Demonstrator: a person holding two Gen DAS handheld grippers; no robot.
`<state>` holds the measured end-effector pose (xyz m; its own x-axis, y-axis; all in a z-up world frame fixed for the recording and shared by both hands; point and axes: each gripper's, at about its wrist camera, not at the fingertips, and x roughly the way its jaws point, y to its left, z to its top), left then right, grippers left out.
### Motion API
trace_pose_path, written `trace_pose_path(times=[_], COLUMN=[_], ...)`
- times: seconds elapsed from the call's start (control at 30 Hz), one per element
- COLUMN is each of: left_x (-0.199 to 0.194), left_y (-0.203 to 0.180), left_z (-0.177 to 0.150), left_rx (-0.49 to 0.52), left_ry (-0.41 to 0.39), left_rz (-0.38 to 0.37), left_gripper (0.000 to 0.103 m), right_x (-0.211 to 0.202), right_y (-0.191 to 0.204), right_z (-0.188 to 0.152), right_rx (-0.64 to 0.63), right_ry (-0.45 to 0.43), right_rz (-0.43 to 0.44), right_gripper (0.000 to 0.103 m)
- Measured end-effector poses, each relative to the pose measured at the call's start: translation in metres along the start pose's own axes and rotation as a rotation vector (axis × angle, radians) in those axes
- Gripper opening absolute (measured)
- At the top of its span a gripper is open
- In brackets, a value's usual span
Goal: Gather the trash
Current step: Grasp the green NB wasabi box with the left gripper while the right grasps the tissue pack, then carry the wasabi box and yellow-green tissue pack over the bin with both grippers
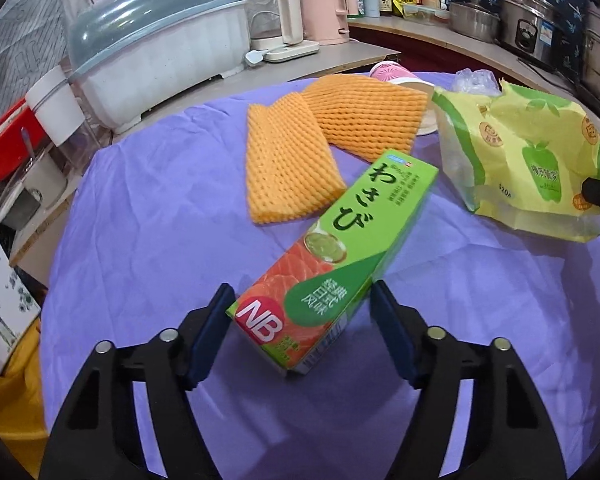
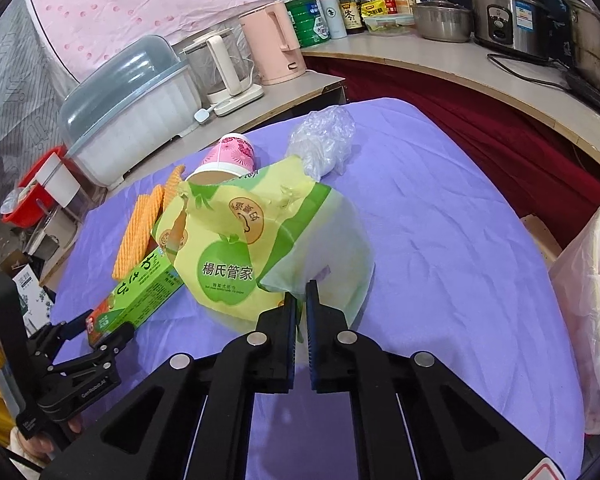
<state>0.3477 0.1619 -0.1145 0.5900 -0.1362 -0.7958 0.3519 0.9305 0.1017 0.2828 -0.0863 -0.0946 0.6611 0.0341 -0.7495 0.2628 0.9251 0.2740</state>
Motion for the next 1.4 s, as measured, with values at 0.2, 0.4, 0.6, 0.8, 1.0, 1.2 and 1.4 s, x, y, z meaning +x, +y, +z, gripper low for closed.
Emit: trace_pose_path(times=[0.2,0.4,0.6,0.8,1.0,1.2,1.4], left_x=[-0.017,-0.031,-0.046,-0.059,-0.075,-0.098,-0.118], left_y=[-0.031,-0.063,-0.095,-0.124,-0.149,-0.171,-0.197], left_z=[-0.010,-0.024,-0.034,-0.037,-0.036,-0.031,-0.024], left_rx=[-0.066,-0.121,-0.153,-0.163,-0.163,-0.145,-0.113], left_ry=[0.025,0.044,0.069,0.090,0.095,0.064,0.037], left_rz=[-0.014,-0.020,-0.037,-0.044,-0.048,-0.051,-0.082], left_gripper=[0.050,0.046,0.044,0.044,0.043,0.042,0.042], right_x=[-0.018,-0.035,-0.055,-0.076,-0.097,-0.122,-0.147], right_y=[-0.012,-0.030,-0.058,-0.087,-0.108,-0.127,-0.157], right_z=[-0.010,-0.028,-0.041,-0.047,-0.049,-0.049,-0.048], right_rx=[0.013,0.021,0.052,0.086,0.109,0.133,0.176], right_ry=[-0.004,0.002,0.000,-0.018,-0.048,-0.093,-0.140], right_rz=[-0.005,-0.011,-0.026,-0.032,-0.028,-0.021,-0.029], right_gripper=[0.005,0.005,0.005,0.005,0.005,0.005,0.005])
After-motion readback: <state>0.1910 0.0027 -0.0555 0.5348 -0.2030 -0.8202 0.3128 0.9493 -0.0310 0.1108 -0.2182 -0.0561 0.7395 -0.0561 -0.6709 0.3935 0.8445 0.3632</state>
